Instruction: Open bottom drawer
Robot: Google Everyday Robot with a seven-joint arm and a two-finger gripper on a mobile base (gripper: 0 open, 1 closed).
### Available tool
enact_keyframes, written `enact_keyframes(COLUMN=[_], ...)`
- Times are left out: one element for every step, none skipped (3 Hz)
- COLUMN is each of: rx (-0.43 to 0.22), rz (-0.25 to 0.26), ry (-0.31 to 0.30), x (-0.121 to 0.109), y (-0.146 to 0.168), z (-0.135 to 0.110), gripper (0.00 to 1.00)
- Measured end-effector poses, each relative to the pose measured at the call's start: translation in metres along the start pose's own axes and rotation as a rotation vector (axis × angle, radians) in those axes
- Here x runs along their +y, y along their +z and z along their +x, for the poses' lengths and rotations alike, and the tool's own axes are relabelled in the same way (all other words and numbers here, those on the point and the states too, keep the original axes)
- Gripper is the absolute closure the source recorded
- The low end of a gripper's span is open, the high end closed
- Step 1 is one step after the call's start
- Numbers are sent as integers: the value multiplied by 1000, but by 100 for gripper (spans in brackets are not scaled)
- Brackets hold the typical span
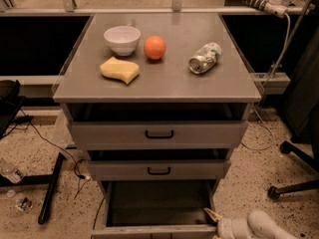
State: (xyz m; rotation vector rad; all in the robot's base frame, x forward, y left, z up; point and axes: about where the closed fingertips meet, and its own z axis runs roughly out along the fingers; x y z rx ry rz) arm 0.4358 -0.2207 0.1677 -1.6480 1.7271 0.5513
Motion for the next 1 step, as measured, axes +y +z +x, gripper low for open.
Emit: enact_keyframes(rx=[0], rz=[0], ry=[0], x=[0], y=[0], z=[0], gripper=[0])
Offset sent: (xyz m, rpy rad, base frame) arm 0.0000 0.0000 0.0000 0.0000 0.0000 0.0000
